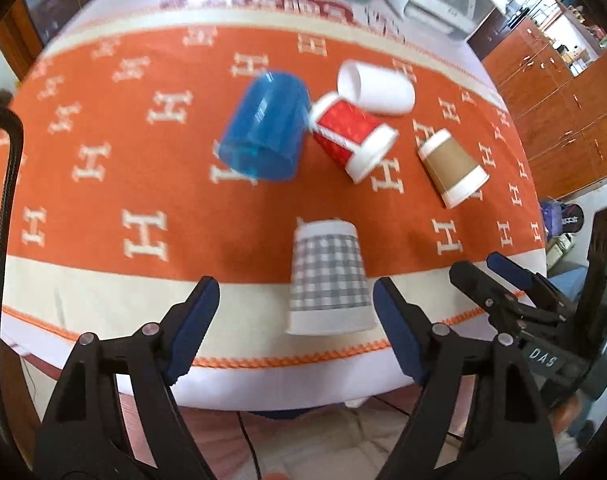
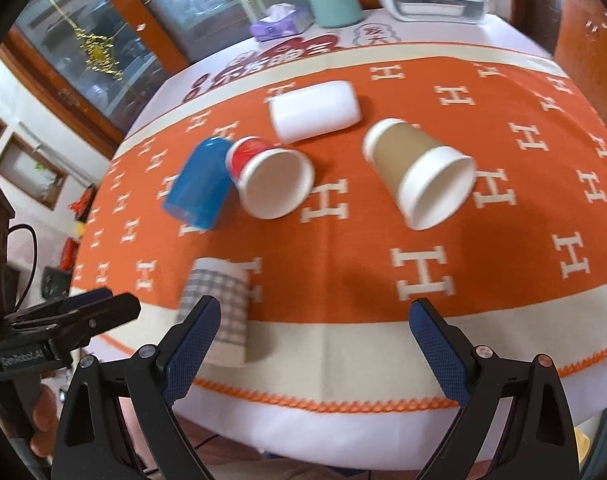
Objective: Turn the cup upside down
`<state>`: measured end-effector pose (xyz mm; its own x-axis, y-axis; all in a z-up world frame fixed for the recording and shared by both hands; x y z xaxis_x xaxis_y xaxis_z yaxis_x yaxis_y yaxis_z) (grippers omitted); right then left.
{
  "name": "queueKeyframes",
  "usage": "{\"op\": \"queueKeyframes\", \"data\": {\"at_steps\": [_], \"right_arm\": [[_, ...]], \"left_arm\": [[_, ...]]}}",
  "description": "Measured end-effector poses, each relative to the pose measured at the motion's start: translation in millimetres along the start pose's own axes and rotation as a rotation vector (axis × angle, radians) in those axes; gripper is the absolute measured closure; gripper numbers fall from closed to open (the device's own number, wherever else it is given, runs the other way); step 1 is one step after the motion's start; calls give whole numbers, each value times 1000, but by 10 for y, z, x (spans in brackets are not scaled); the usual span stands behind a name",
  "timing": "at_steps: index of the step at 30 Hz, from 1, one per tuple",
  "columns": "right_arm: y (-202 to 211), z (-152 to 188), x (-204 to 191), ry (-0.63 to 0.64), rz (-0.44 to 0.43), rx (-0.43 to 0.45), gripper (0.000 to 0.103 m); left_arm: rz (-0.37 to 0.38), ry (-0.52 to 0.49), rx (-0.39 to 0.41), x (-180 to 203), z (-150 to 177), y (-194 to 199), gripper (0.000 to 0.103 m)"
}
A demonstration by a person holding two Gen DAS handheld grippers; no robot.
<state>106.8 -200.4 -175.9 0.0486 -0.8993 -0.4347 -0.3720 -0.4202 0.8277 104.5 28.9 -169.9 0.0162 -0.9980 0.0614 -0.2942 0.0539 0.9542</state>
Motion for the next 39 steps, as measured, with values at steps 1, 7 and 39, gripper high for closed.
{"op": "queueKeyframes", "data": {"at_steps": [1,7,39], "right_arm": [[-2,-1,-52,5,-13,-8,6],[-132,-15,-389,27,-74,-83,6],[-1432,64,-638,-83,-125,-456,24]], "left_arm": [[0,6,22,-53,2,58,26],[41,64,59,-317,34,86,34],[-31,52,83,-759,141,-591,48]]}}
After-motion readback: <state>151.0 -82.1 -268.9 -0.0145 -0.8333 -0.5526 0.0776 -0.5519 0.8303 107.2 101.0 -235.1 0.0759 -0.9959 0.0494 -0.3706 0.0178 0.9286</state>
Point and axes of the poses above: each gripper's, at about its wrist camera, not at the fingertips, and y roughly against the way its jaws point, x to its right, z to its underside, the point moved 7 cm from there along -y, roughly the way its jaws point, and after that the axes turned 10 degrees about -z, right-handed, at the moved point
